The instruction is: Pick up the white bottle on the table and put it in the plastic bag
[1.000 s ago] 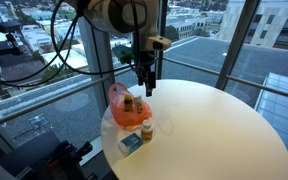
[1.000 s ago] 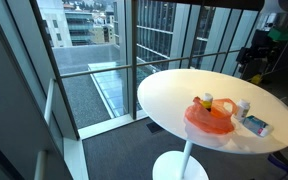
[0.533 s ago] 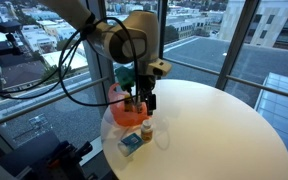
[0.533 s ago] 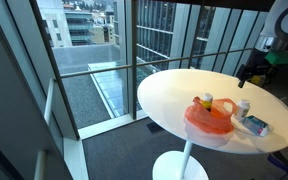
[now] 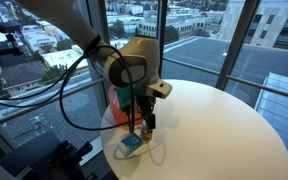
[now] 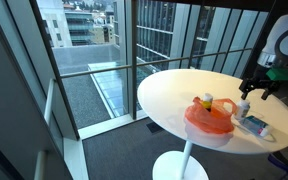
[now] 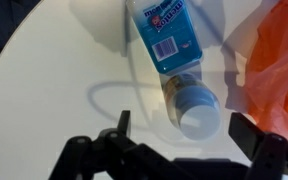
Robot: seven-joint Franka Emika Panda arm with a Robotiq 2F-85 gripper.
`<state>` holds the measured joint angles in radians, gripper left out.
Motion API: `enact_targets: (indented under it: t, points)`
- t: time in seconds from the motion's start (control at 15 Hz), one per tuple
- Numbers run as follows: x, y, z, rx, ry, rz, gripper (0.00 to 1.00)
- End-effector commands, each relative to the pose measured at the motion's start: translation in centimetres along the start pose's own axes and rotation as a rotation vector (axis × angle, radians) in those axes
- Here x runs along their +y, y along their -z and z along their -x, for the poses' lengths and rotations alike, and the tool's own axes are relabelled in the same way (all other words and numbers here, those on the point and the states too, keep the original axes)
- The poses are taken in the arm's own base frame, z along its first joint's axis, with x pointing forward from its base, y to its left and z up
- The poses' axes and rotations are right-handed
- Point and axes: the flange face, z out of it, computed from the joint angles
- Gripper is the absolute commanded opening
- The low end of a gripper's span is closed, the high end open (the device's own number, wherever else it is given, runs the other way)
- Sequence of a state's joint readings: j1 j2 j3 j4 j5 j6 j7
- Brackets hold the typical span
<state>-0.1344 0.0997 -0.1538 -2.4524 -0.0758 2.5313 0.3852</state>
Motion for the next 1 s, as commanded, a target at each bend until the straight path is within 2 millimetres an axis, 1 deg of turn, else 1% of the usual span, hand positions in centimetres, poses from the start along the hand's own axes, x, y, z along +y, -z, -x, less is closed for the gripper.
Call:
enact_targets:
  t: [0.0,0.13,0.4,0.73,0.93]
  points:
    - [0.9,-1.5,-1.4,-0.005,-0.014,-0.004,1.0]
    - [0.8,-2.0,-1.7,-0.006,-0.017,0.001,1.0]
    - [0.1,-2.1,-2.3,0.001,-0.006,0.004,1.0]
    - [-0.8,-0.6,-2.7,0.026,0.008,-0.011,1.0]
    - [-1.4,-0.2,-3.1,0.037,0.013,-0.009,1.0]
